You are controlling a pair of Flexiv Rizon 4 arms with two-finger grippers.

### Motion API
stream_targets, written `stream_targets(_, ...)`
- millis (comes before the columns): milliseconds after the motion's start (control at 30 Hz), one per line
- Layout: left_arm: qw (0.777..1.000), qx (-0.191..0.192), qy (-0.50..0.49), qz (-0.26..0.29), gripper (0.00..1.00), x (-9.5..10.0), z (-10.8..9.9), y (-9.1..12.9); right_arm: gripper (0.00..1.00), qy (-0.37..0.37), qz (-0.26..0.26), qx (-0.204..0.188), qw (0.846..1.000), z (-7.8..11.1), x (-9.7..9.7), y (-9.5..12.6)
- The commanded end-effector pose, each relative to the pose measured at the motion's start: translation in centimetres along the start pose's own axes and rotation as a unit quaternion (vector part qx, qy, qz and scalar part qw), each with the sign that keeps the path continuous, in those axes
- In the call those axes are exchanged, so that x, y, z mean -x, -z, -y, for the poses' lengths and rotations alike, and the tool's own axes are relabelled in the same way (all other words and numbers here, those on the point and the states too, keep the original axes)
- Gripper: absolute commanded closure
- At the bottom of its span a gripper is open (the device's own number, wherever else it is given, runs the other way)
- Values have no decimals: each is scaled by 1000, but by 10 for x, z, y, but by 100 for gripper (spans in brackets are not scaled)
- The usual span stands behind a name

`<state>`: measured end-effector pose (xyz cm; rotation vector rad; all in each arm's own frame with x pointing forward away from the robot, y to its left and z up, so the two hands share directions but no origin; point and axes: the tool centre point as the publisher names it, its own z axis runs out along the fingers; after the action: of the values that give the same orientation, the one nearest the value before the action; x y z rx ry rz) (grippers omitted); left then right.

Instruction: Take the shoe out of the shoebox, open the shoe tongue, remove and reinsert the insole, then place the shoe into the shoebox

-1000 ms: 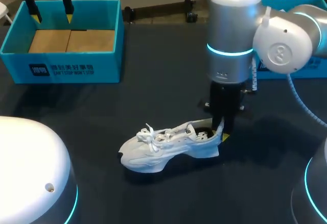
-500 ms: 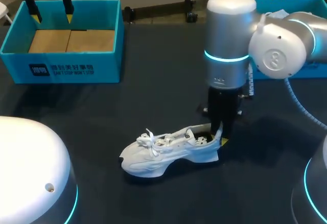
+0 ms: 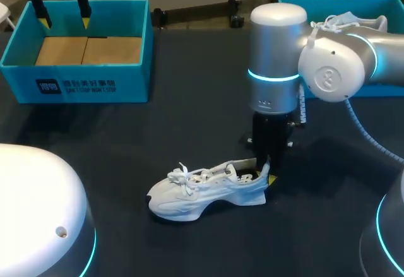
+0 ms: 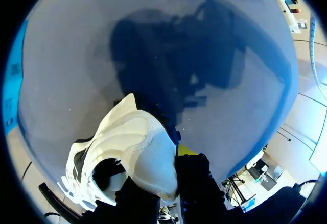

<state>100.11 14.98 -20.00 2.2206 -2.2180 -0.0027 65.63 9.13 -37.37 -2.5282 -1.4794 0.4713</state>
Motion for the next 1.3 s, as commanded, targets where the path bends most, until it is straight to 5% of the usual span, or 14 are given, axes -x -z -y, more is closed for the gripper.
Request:
stream_targets(33, 1000, 0, 0, 0, 0, 0, 0, 0, 100, -153, 6, -2, 988, 2, -10, -9)
stream_targets(267, 1000, 0, 0, 0, 0, 0, 0, 0, 100, -169, -2, -10, 986, 2, -8, -10)
stream_targets(367, 1000, 0, 0, 0, 0, 0, 0, 0, 67, -172, -3, -8, 985, 4, -8, -7)
stream_targets(533, 1000, 0, 0, 0, 0, 0, 0, 0, 55, -175, -10, -4, 985, 10, -8, -1)
stream_targets(1000, 1000, 0, 0, 0, 0, 0, 0, 0, 51, -143, -56, -14, 988, 30, 1, 36)
stream_targets(1233, 1000, 0, 0, 0, 0, 0, 0, 0, 40, -71, -99, -6, 993, 30, 12, 54)
stream_targets(1300, 1000, 0, 0, 0, 0, 0, 0, 0, 26, -2, -118, -4, 993, 29, 16, 63)
